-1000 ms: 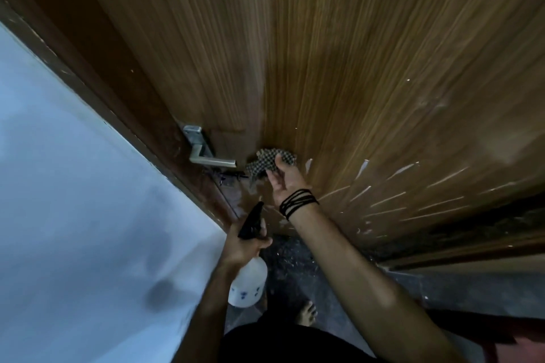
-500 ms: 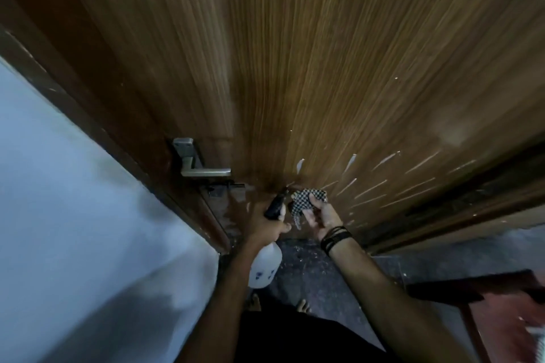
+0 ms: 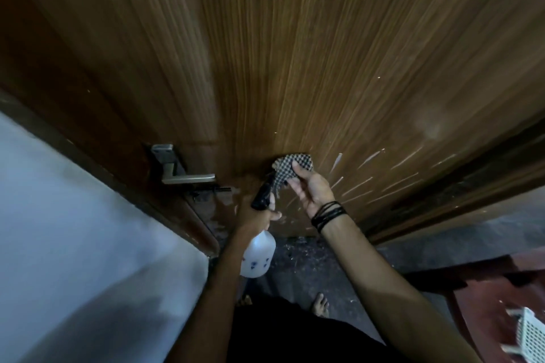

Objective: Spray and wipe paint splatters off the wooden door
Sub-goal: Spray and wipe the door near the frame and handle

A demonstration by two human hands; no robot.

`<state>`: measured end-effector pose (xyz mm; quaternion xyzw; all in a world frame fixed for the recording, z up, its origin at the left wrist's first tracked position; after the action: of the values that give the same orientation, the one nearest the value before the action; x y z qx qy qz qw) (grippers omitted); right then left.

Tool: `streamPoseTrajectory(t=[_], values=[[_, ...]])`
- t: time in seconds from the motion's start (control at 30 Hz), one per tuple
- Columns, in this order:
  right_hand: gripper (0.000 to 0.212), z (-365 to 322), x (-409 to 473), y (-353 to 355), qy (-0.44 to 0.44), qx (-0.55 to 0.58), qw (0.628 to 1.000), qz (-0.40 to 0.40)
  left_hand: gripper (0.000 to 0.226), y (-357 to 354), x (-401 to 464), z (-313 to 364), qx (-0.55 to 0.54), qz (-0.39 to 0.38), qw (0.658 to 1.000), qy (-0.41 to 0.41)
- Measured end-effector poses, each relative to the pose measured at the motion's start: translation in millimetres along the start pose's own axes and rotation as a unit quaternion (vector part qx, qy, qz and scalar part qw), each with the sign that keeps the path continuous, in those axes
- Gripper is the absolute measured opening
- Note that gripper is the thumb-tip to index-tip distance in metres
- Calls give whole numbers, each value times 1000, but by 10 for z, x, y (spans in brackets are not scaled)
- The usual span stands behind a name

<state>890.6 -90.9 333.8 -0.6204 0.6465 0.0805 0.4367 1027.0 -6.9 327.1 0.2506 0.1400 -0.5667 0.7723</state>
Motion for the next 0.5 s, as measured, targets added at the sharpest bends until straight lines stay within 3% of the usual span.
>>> streamPoseTrajectory(t=[0.17,0.3,0.5], values=[[16,76,46,-75,3,12,1000,15,36,47,-16,-57,-24,41,998,34],[23,374,163,123,-79,-2,994,79,32,32,-184,-176,-47,75,995,39],[25,207,100,-33,-111,33,993,21,36,44,-307,-187,-88,81,992,29]])
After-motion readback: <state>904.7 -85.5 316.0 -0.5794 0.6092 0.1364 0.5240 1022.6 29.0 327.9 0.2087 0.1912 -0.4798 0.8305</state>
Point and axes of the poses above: each hand's wrist, its own x-axis towards the middle knuckle, its own y-axis out of the back of the hand, z = x × y, the point moved 9 cm from there along x, towards the middle knuckle
